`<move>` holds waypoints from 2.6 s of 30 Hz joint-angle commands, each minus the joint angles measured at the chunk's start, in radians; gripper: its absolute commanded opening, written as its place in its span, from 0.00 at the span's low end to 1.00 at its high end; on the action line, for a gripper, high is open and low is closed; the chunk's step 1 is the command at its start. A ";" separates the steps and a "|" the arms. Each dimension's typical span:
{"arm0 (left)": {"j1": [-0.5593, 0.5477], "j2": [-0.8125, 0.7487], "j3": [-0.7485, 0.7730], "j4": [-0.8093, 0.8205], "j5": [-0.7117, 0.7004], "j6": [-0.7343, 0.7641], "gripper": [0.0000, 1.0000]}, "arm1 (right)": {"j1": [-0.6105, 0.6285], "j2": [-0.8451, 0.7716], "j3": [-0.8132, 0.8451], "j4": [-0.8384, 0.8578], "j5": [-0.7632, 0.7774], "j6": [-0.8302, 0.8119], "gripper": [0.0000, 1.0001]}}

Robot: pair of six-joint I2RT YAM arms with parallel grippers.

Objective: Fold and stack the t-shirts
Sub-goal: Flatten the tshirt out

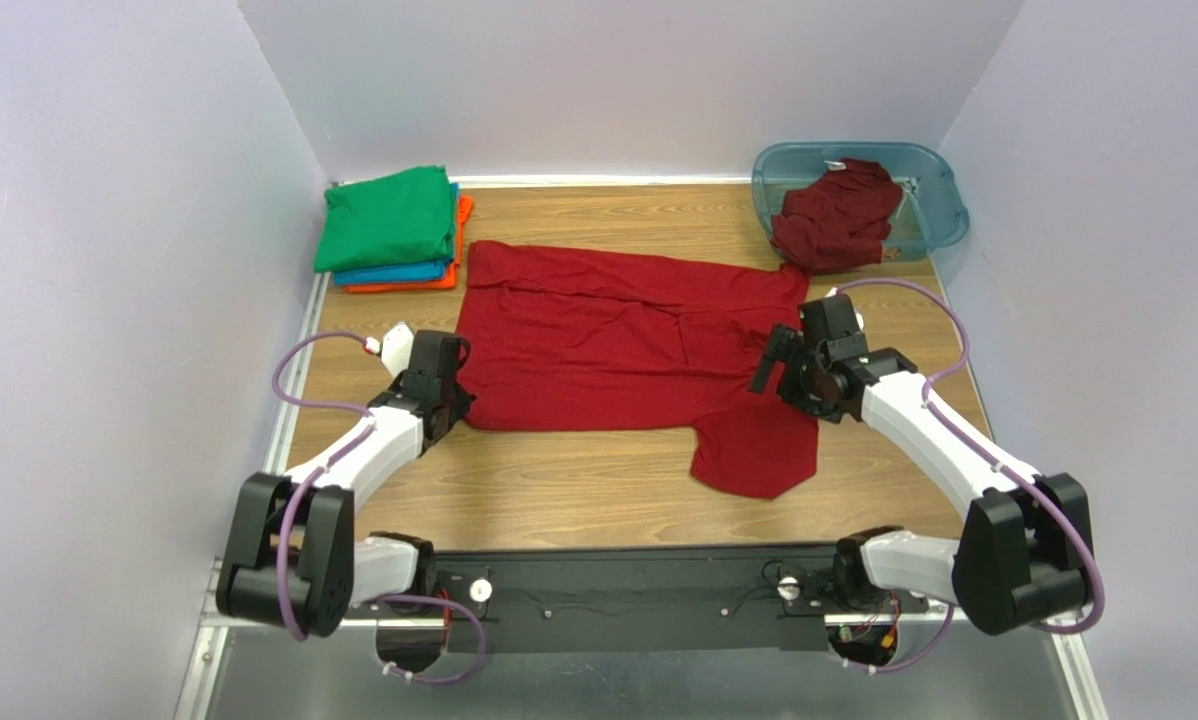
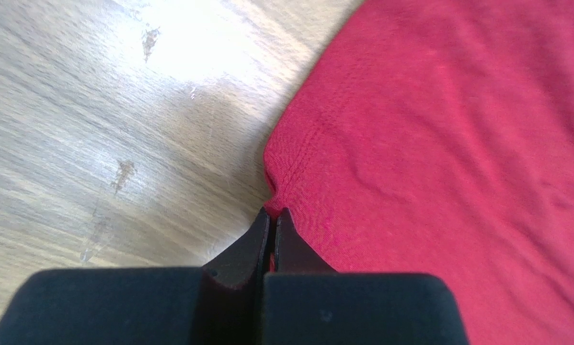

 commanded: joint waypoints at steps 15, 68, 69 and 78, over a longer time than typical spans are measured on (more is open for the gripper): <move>0.006 -0.167 -0.047 -0.010 0.040 0.050 0.00 | 0.150 -0.197 -0.195 -0.370 -0.063 0.299 0.98; 0.006 -0.401 0.172 -0.077 0.060 0.087 0.00 | 0.148 -0.227 0.160 -0.122 0.359 0.192 0.01; 0.006 -0.410 0.189 -0.086 0.052 0.087 0.00 | 0.148 -0.237 0.182 -0.122 0.382 0.189 0.01; 0.006 -0.541 0.399 -0.111 0.058 0.109 0.00 | 0.150 -0.290 0.474 -0.123 0.465 0.103 0.01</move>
